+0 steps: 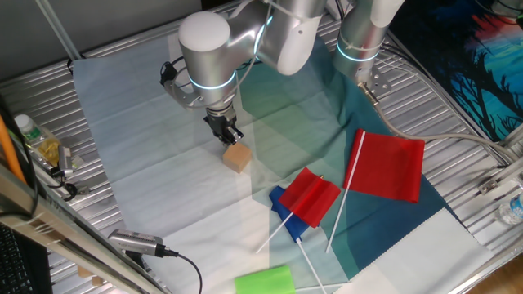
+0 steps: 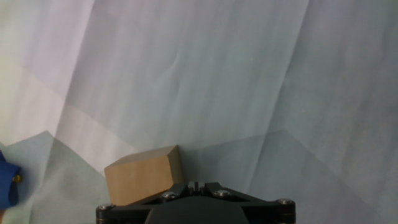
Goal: Use the gripper to push the small block from left to right
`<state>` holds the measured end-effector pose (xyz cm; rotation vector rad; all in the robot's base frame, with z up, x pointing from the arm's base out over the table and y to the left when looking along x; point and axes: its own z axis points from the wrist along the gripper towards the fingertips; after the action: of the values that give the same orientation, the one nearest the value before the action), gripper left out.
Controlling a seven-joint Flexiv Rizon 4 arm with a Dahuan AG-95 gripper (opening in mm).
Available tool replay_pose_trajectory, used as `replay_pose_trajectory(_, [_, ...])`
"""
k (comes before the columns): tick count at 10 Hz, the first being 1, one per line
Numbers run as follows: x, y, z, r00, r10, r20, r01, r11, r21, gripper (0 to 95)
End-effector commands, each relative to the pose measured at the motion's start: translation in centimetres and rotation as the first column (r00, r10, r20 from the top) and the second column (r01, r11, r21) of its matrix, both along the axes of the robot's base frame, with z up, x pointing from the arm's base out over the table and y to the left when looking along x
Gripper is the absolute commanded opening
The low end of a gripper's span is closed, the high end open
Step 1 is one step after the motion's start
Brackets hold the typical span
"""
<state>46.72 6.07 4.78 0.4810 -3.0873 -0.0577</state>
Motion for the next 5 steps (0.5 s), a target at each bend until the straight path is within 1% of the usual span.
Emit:
replay_pose_trajectory(1, [-0.01, 0.02, 0.01, 1.000, -0.005, 0.000, 0.005, 1.000, -0.001, 0.0])
replay_pose_trajectory(5, [-0.01, 0.02, 0.01, 1.000, 0.003, 0.003, -0.003, 1.000, -0.002, 0.0])
